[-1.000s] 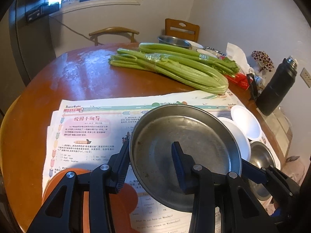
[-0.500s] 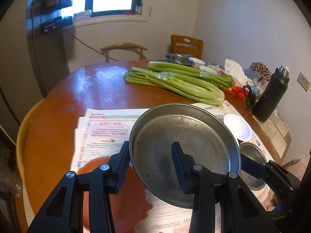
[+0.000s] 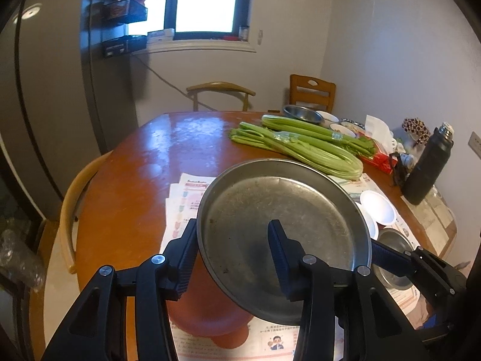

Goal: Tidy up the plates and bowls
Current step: 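Carry the steel plate with the left gripper over the orange plate stack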

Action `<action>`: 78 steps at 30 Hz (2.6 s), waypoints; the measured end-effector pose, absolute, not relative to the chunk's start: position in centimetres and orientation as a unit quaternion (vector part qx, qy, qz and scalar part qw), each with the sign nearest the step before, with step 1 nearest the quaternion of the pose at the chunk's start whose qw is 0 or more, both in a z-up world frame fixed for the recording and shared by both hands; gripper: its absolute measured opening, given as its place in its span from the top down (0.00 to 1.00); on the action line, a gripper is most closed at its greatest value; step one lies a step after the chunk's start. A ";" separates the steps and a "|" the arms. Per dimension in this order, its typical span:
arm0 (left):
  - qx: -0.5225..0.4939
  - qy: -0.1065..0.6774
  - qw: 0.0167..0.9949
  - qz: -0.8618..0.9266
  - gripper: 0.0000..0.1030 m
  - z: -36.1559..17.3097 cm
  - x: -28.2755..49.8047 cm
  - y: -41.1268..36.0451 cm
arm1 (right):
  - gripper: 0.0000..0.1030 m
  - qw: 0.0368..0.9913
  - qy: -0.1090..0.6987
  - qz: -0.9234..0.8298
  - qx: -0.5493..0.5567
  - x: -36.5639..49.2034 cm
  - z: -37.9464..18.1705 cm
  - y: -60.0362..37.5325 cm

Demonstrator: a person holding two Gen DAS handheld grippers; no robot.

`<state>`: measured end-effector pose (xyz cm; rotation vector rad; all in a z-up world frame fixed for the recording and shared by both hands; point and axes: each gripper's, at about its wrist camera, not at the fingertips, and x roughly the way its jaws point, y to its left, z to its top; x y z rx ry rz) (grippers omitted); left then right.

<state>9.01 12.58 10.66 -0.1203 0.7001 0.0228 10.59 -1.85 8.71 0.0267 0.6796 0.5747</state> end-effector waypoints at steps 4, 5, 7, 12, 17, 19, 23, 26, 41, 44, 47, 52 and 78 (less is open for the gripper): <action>-0.068 0.343 0.937 0.011 0.55 10.3 8.4 12.8 | 0.37 0.900 0.331 0.283 0.007 10.2 8.6 -1.6; -0.070 0.342 0.937 0.011 0.55 10.2 8.3 12.8 | 0.37 0.900 0.331 0.284 0.006 10.1 8.6 -1.6; -0.074 0.342 0.937 0.010 0.54 10.0 8.1 12.9 | 0.37 0.900 0.331 0.284 0.002 9.9 8.6 -1.6; -0.079 0.351 0.933 0.014 0.54 9.0 7.9 13.2 | 0.37 0.894 0.343 0.289 0.001 10.0 7.9 -1.4; -0.086 0.369 0.925 0.019 0.54 7.3 8.0 13.7 | 0.37 0.886 0.360 0.293 -0.006 10.2 6.7 -0.9; -0.088 0.375 0.923 0.022 0.54 6.6 8.1 13.9 | 0.37 0.881 0.369 0.295 -0.009 10.3 6.1 -0.7; -0.096 0.386 0.917 0.024 0.54 5.2 8.2 14.4 | 0.37 0.873 0.383 0.300 -0.012 10.5 5.0 -0.3; -0.100 0.393 0.914 0.028 0.54 4.1 8.2 14.8 | 0.37 0.870 0.391 0.300 -0.020 10.5 4.3 0.0; -0.135 0.425 0.894 0.034 0.54 -0.3 8.8 16.4 | 0.37 0.850 0.429 0.304 -0.043 11.3 1.1 1.5; -0.140 0.429 0.892 0.036 0.54 -0.8 8.9 16.7 | 0.37 0.845 0.436 0.306 -0.044 11.6 0.5 1.8; -0.144 0.435 0.888 0.037 0.54 -1.4 9.0 17.0 | 0.37 0.841 0.442 0.307 -0.048 11.9 0.0 2.2; -0.144 0.441 0.885 0.042 0.54 -2.0 9.4 17.3 | 0.37 0.837 0.448 0.310 -0.055 12.3 -0.5 2.8; -0.128 0.444 0.886 0.040 0.53 -2.4 10.4 18.0 | 0.37 0.837 0.454 0.300 -0.056 13.9 -2.5 3.9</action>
